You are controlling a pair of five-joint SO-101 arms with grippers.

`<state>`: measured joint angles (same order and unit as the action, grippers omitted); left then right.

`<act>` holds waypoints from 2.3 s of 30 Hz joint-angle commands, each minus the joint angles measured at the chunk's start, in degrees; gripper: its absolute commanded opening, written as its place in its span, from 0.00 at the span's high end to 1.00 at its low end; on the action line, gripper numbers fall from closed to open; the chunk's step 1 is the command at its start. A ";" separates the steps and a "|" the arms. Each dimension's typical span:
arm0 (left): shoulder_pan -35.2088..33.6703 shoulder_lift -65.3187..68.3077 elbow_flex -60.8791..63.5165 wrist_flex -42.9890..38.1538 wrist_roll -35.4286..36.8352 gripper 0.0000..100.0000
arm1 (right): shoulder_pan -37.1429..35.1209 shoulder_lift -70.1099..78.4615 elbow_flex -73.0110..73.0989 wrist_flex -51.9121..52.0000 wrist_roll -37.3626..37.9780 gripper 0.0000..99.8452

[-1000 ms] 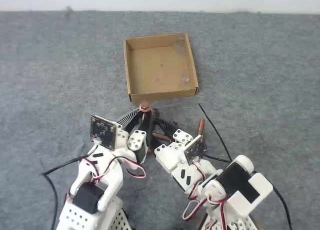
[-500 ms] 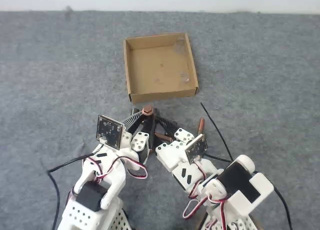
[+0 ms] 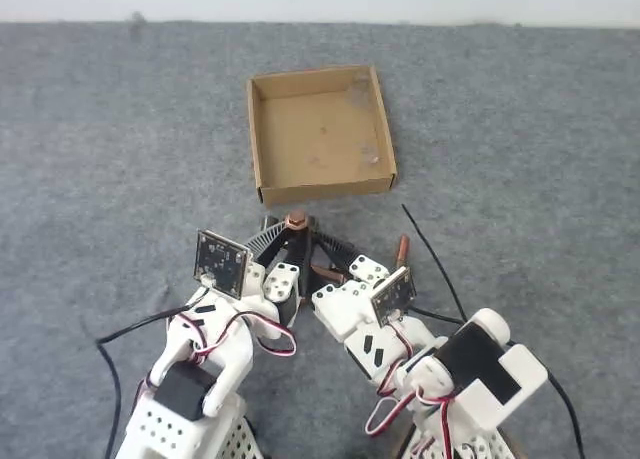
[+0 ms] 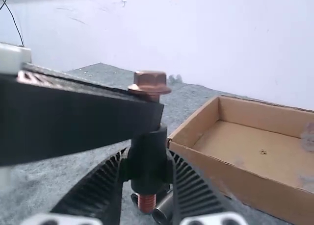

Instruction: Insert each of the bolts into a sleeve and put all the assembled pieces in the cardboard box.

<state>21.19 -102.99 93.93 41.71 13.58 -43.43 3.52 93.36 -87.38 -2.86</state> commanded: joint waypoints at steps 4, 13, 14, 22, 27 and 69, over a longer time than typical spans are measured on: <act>-0.53 -0.62 -0.84 -1.85 -0.44 0.96 | 1.54 -0.40 -0.53 -1.45 0.70 0.99; -0.53 -0.62 -0.57 -1.49 0.79 0.84 | 1.54 -0.40 -0.62 -1.45 0.70 0.99; -0.53 -0.62 -0.66 -1.49 0.79 0.84 | 1.54 -0.40 -0.62 -1.45 0.70 0.99; -1.32 -0.62 -0.84 -1.49 0.53 0.84 | 1.54 -0.40 -0.62 -1.45 0.70 0.99; -5.27 -0.62 -1.27 -1.58 0.53 0.84 | 1.54 -0.40 -0.62 -1.45 0.70 0.99; -28.22 -0.62 1.89 3.43 6.15 0.99 | 10.07 -0.84 -3.25 -1.27 0.44 0.99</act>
<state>-4.22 -102.99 92.70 44.70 19.82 -36.75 3.60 93.36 -85.36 -2.86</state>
